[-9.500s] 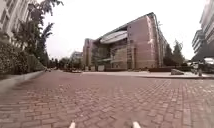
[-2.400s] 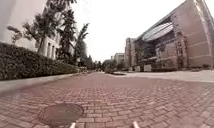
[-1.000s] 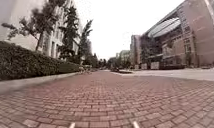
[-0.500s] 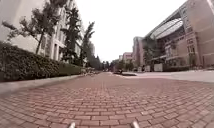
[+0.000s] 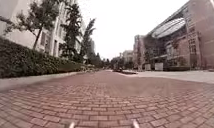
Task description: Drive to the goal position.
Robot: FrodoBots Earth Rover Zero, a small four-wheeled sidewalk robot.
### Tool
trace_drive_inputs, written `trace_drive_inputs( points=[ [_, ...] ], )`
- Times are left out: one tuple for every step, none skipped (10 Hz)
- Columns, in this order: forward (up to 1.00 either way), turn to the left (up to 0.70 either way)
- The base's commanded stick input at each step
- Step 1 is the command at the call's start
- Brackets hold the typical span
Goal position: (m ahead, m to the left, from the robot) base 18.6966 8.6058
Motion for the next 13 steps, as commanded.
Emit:
trace_drive_inputs(
  points=[
    [0.7,0.0],
    [0.7,0.0],
    [0.7,0.0],
    [0.7,0.0],
    [0.7,0.0],
    [0.7,0.0],
    [0.7,0.0],
    [0.7,0.0],
    [0.7,0.0],
    [0.7,0.0],
    [0.7,0.0],
    [0.7,0.0],
    [0.7,0.0]
  ],
)
